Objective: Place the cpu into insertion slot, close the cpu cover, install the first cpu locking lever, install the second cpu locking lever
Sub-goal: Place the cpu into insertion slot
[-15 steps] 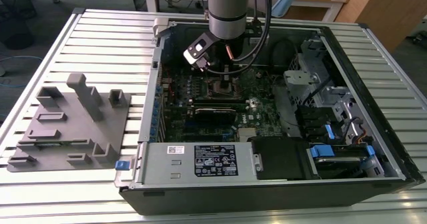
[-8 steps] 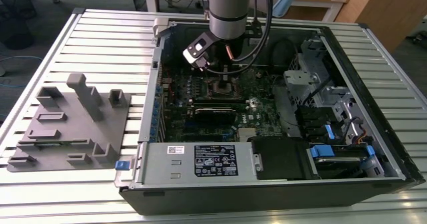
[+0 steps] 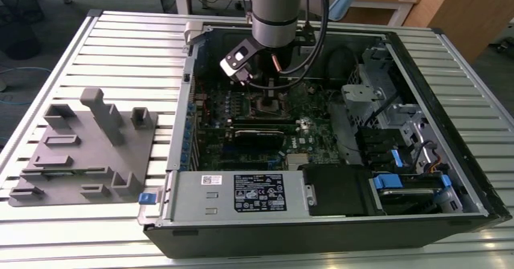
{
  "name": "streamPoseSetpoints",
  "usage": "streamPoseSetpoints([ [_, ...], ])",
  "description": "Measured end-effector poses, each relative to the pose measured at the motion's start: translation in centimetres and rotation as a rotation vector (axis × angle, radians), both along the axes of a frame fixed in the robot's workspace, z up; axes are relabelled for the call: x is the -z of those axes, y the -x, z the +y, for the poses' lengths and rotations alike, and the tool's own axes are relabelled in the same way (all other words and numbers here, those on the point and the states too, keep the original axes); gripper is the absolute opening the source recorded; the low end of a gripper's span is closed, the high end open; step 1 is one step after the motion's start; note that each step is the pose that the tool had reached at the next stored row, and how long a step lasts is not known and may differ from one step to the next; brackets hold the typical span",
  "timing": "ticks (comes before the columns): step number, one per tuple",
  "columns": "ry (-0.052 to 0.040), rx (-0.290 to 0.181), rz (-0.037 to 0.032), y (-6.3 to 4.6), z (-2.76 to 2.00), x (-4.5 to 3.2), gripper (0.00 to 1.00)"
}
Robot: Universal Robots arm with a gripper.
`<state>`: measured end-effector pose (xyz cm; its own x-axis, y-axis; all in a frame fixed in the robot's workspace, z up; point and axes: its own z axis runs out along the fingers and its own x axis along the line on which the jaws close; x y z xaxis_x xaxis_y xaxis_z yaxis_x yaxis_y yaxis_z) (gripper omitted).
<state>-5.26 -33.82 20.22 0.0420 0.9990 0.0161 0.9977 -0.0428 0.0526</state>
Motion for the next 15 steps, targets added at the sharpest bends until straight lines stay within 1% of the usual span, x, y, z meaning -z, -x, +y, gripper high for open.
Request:
streamPoseSetpoints([
  [5,0.0009,0.000,0.0007,0.01,-0.01,0.27,0.11],
  [15,0.0006,0.000,0.0003,0.01,-0.01,0.45,0.11],
])
